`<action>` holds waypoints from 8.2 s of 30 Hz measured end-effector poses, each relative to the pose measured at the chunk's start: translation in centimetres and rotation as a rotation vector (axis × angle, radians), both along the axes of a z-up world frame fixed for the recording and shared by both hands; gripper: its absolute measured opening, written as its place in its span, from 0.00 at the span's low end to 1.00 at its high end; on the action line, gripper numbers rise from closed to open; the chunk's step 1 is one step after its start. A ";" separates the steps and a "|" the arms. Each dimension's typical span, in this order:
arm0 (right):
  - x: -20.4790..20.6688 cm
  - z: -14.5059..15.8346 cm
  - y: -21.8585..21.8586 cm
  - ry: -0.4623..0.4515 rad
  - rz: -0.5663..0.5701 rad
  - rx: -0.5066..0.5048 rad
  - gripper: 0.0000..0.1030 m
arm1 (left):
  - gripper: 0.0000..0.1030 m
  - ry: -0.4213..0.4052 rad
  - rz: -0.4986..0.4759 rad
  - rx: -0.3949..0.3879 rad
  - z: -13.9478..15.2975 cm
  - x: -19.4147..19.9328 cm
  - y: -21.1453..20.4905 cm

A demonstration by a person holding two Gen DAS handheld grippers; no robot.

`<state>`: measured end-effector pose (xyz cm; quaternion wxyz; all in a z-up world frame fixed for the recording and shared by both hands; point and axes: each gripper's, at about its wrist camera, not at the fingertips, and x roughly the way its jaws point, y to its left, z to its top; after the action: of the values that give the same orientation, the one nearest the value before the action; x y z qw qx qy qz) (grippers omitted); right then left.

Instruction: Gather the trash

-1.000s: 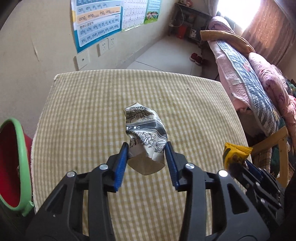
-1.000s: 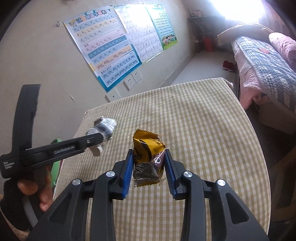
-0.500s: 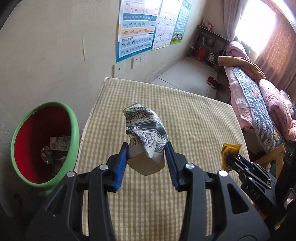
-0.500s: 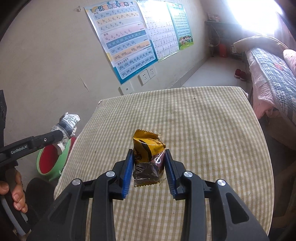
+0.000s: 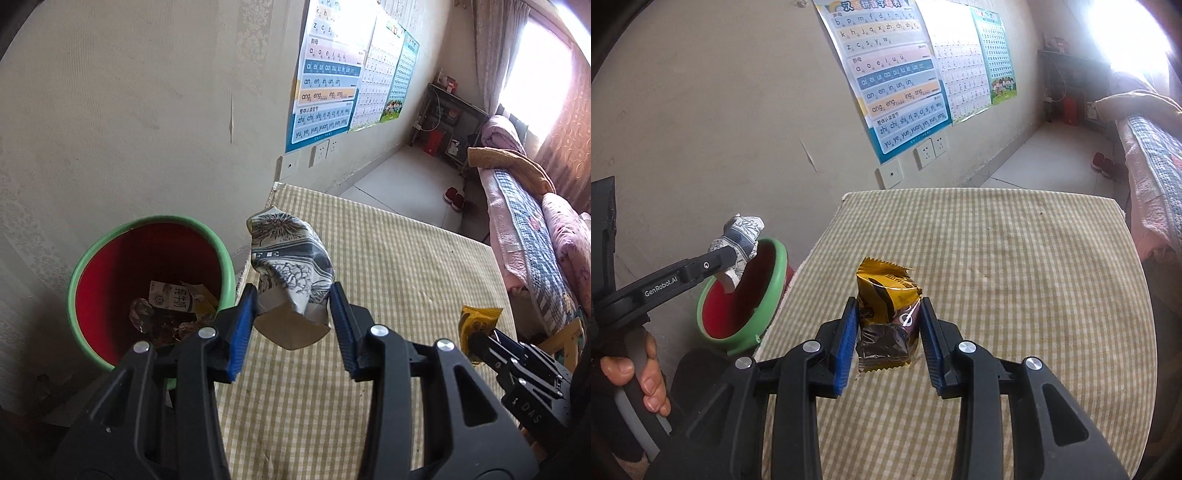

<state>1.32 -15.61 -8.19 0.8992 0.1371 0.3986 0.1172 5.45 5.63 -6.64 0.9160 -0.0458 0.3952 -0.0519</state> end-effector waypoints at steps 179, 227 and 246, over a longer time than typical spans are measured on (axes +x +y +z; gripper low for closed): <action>14.5 -0.6 21.5 0.085 0.372 -0.004 0.47 | 0.60 0.248 0.298 0.067 -7.5 8.3 17.5; -6.1 9.8 -6.0 -0.433 -0.266 -0.127 0.94 | 0.95 -0.486 0.200 0.176 11.2 -7.1 -3.8; -5.6 8.7 -5.4 -0.399 -0.260 -0.128 0.94 | 0.95 -0.466 0.203 0.193 10.8 -6.6 -4.1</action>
<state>-4.31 -21.03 0.54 0.9745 0.1039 0.1989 -0.0002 -1.15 1.49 4.16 0.9829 0.0155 0.1701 0.0691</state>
